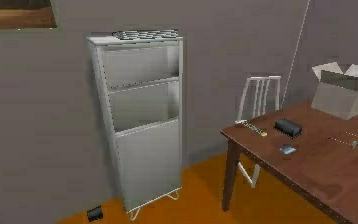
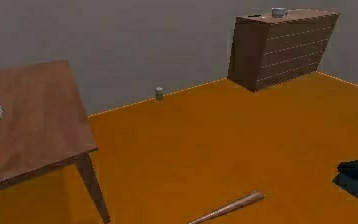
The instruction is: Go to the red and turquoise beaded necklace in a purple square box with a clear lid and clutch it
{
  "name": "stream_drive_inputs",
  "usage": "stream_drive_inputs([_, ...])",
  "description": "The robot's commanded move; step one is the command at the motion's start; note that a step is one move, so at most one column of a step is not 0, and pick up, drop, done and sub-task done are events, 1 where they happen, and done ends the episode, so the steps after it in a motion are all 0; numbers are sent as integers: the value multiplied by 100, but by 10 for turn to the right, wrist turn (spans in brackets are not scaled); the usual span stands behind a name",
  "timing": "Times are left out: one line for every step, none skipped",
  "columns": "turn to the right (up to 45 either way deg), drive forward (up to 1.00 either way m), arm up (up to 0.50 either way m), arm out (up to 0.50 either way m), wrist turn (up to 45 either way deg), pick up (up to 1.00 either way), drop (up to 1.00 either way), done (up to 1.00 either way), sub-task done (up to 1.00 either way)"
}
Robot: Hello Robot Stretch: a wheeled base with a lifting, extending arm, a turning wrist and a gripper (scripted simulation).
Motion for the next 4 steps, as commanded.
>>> stream_drive_inputs([240, 0, 0, 0, 0, 0, 0, 0, 0])
stream_drive_inputs([0, 50, 0, 0, 0, 0, 0, 0, 0])
stream_drive_inputs([-450, 0, 0, 0, 0, 0, 0, 0, 0])
stream_drive_inputs([-300, 0, 0, 0, 0, 0, 0, 0, 0])
